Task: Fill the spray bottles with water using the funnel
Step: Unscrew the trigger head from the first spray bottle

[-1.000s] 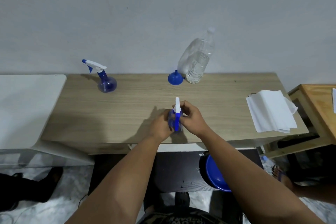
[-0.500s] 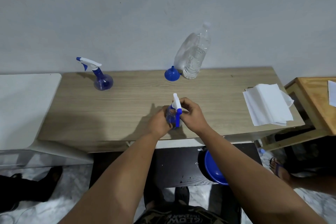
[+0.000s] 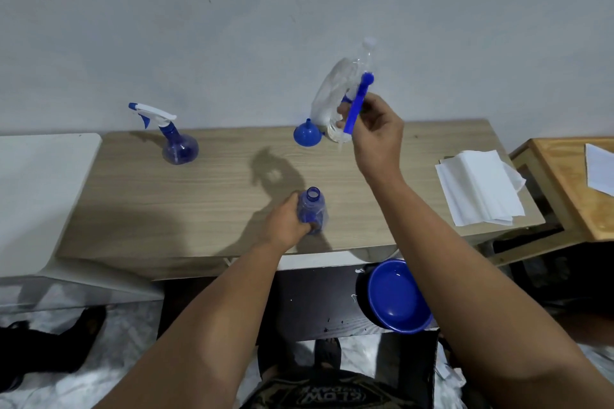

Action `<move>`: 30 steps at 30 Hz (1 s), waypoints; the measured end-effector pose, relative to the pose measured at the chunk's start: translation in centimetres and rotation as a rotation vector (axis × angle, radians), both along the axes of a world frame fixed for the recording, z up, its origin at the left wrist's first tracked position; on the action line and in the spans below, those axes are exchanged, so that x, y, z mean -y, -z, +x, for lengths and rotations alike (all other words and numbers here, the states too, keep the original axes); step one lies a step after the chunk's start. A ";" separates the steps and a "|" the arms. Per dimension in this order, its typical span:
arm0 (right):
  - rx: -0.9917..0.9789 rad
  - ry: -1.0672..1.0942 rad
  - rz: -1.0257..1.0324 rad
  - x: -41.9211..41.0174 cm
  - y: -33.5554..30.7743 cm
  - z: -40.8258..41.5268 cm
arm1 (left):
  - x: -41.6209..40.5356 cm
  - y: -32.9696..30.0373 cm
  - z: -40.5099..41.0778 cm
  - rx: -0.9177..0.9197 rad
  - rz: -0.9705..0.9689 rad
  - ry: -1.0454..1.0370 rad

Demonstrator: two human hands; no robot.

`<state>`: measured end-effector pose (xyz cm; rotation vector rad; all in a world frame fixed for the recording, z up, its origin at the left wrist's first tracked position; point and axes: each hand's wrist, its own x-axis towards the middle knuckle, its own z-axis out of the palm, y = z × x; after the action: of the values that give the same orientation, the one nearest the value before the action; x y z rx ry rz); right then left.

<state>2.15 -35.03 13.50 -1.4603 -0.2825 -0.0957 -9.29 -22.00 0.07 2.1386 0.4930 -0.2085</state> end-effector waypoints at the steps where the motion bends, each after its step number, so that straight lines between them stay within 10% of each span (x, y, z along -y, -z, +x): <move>1: 0.022 0.029 -0.069 0.3 0.3 0.5 | 0.0 -0.1 0.0 0.006 0.003 0.003; 14: -0.553 -0.010 -1.114 7.3 18.1 -1.5 | -0.4 -1.5 -0.4 -0.014 0.092 0.082; 30: -0.295 0.100 -1.029 2.4 14.1 1.6 | -3.5 -0.5 3.6 0.006 -0.009 -0.001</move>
<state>3.73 -37.47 -0.57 -2.4769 0.0079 0.2208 -5.72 -18.51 0.53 2.1299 0.4897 -0.2035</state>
